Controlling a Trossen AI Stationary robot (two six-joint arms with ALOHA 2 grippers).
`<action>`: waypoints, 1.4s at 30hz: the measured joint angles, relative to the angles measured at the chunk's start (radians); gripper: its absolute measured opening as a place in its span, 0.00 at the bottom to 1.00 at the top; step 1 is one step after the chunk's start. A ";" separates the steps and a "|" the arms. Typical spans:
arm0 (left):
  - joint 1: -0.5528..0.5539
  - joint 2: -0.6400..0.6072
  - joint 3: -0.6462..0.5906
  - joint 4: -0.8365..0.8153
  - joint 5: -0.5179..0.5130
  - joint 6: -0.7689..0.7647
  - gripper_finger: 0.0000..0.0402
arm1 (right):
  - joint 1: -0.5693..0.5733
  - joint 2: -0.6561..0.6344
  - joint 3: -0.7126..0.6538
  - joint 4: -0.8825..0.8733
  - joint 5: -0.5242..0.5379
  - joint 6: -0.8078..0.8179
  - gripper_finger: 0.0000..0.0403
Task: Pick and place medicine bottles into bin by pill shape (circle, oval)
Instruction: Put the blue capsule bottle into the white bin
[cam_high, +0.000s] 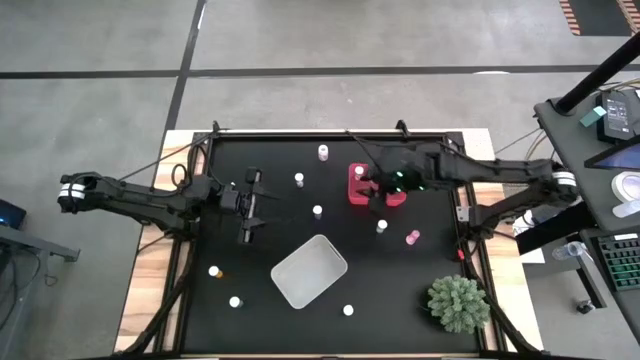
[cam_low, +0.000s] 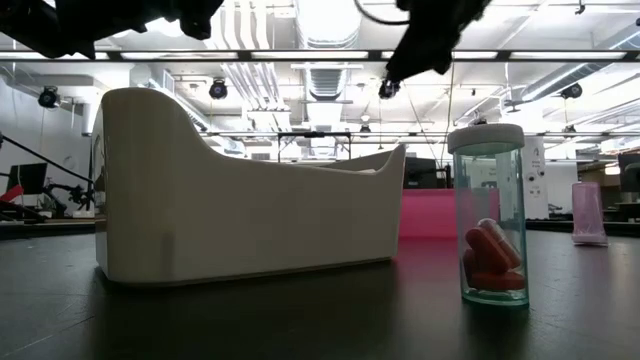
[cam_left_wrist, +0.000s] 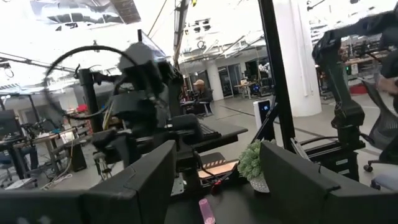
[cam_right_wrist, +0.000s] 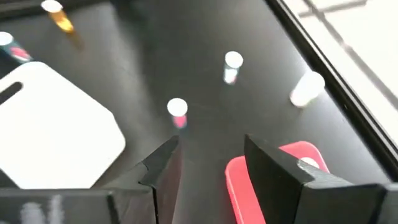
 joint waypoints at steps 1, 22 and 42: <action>0.000 0.000 0.000 0.000 0.000 -0.017 0.54 | 0.013 -0.032 -0.044 0.044 0.001 -0.015 0.40; -0.001 0.261 0.039 -0.015 -0.206 -0.485 0.54 | 0.049 -0.560 -0.653 0.636 -0.066 -0.328 0.29; 0.098 0.424 0.593 -1.132 -0.438 -0.777 0.54 | 0.049 -0.716 -0.689 0.610 -0.115 -0.340 0.27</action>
